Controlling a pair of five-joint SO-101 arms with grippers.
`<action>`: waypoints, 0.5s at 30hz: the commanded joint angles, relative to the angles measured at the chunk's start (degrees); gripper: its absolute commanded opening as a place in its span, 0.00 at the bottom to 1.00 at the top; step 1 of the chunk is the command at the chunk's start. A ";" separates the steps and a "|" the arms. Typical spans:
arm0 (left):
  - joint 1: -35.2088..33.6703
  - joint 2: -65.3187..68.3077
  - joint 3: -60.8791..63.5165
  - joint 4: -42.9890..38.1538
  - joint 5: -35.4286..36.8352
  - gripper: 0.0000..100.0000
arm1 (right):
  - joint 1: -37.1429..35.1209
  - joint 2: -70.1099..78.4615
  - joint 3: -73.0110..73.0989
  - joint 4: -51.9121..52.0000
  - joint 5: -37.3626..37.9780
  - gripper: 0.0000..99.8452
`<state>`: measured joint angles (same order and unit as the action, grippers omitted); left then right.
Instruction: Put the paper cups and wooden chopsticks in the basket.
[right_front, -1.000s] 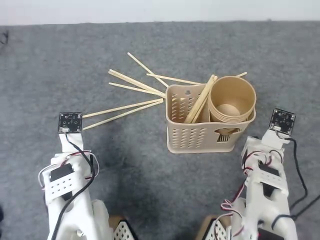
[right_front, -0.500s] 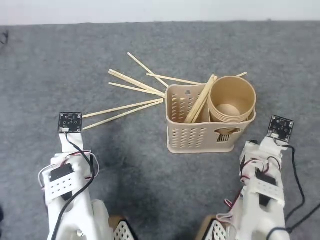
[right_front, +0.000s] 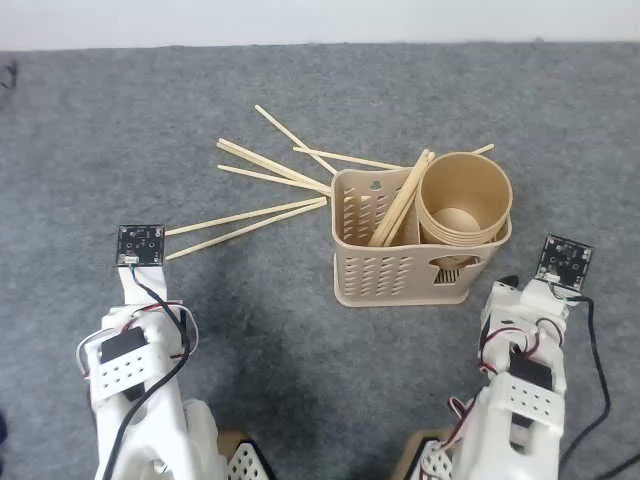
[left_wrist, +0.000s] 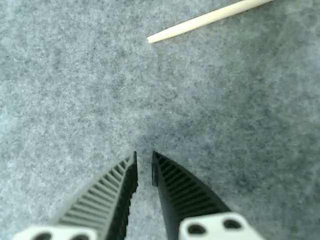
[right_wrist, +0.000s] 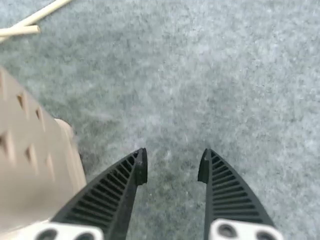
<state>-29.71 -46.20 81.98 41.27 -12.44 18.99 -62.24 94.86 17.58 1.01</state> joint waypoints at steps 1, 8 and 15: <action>0.35 -0.97 -0.57 -0.70 0.18 0.05 | -0.57 -2.42 1.23 2.33 0.53 0.18; 0.35 -0.97 -0.57 -0.70 0.18 0.05 | -0.57 -2.86 1.23 2.59 0.53 0.18; 0.35 -0.97 -0.57 -0.70 0.18 0.05 | -0.57 -2.86 1.23 2.59 0.53 0.18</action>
<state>-29.71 -46.20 81.98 41.27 -12.44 18.99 -64.26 94.95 20.04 1.01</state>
